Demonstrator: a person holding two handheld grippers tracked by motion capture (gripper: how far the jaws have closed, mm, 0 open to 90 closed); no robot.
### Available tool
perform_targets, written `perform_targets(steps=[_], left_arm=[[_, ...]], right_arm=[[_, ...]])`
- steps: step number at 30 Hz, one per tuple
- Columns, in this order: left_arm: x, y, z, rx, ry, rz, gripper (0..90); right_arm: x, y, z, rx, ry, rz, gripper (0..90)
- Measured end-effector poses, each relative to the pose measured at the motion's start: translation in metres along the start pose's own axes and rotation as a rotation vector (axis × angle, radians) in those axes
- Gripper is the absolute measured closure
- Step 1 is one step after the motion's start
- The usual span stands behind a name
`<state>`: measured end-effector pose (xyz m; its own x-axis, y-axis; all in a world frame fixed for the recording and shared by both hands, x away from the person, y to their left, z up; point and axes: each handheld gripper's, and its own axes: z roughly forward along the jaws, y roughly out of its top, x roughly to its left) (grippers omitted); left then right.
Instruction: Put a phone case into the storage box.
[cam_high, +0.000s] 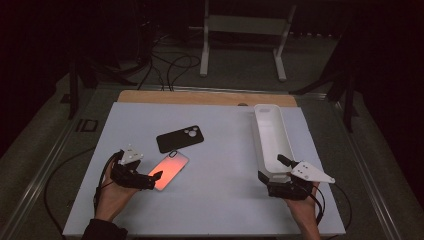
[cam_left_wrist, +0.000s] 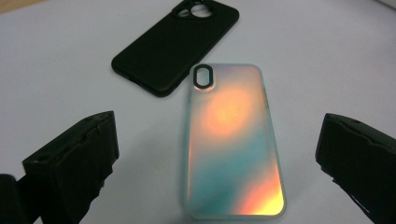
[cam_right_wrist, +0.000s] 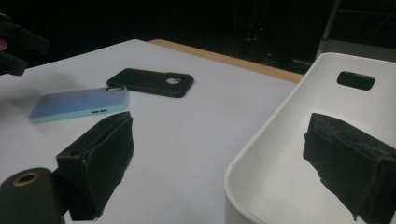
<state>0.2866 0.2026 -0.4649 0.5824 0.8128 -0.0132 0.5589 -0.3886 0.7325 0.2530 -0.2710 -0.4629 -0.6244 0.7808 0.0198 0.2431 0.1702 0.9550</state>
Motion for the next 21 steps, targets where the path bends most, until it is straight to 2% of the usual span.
perform_targets(steps=[21], left_arm=[[0.001, 0.004, 0.019, 0.115, -0.004, 0.03, 0.0]], right_arm=[[-0.001, -0.001, 0.003, 0.01, 0.004, -0.002, 8.7]])
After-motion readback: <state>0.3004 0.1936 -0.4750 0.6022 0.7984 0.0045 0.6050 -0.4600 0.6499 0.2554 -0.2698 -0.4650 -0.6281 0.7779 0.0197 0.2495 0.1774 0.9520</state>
